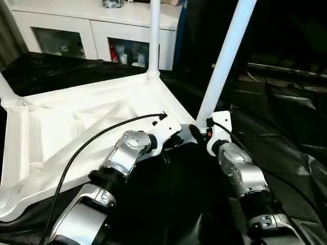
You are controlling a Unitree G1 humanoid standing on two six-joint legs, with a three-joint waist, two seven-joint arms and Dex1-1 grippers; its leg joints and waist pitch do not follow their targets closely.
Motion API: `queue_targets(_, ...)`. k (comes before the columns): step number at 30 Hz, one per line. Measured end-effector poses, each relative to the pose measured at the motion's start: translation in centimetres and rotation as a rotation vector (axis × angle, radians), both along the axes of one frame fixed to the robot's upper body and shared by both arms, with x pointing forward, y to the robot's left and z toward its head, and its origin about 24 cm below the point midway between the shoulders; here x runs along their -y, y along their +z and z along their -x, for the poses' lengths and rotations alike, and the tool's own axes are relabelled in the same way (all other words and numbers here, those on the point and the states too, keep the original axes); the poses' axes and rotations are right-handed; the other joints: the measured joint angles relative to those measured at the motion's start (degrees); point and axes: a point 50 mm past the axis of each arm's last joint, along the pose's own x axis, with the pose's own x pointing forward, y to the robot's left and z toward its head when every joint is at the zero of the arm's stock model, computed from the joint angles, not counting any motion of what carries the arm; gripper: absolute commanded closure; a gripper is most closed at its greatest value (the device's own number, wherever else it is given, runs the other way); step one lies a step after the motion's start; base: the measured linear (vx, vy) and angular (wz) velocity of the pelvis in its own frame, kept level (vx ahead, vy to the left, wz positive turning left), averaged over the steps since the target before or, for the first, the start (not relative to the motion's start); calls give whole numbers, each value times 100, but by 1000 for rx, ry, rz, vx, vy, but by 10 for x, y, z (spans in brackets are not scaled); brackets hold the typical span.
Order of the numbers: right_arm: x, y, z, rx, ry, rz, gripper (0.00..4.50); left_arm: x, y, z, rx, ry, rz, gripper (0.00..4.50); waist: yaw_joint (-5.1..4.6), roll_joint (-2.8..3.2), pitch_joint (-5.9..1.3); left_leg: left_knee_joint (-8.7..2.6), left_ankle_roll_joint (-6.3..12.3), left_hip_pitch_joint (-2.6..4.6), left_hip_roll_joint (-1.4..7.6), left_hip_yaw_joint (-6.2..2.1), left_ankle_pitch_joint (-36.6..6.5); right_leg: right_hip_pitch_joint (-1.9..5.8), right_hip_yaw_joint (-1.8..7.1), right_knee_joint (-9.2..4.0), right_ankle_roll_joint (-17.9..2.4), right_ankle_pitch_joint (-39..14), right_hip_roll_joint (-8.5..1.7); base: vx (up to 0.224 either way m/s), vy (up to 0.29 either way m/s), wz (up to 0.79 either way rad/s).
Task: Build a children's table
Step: Rotate leg to tighten
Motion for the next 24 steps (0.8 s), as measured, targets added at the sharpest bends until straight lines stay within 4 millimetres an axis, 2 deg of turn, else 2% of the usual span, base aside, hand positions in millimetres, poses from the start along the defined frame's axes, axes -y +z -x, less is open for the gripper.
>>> queue_targets(2, 2, 0, 0, 3, 21, -1, 102, 0, 0, 0, 1, 0, -1, 450, 1, -1, 1, 0, 0, -1, 0, 0, 0, 0, 0, 0, 0, 0, 0, 0, 0, 0)
queue_targets(3, 4, 1, 0, 3, 35, 3, 73, 0, 0, 0, 1, -3, 0, 450, 1, -1, 2, 0, 0, -3, 0, 0, 0, 0, 0, -1, 0, 0, 0, 0, 0, 0)
queue_targets(9, 16, 3, 5, 15, 192, 54, 68, -6, 2, 0, -10, -35, 6, 450, 1, 4, 6, -13, 0, -5, 1, 0, 0, -5, -4, -5, 4, -3, 0, 0, 0, 0)
queue_targets(17, 33, 9, 29, 11, 558, 145, 68, -42, 3, 10, -57, -199, 10, 450, -29, 4, 13, -21, 0, -2, 3, -1, 0, -7, -6, -5, 9, -6, 1, 0, 0, 0)
queue_targets(22, 30, 15, 39, 14, 723, 139, 68, -58, 5, 21, -100, -324, 12, 450, -18, 6, 15, -22, 0, -7, 4, 0, 0, -9, -7, -8, 10, -12, 1, 0, 0, 0)
queue_targets(24, 25, 19, 44, 20, 815, 136, 68, -62, 6, 26, -127, -379, 15, 450, 14, 6, 15, -22, 2, -12, 4, 0, -1, -9, -7, -13, 13, -20, 1, 0, 0, 0)
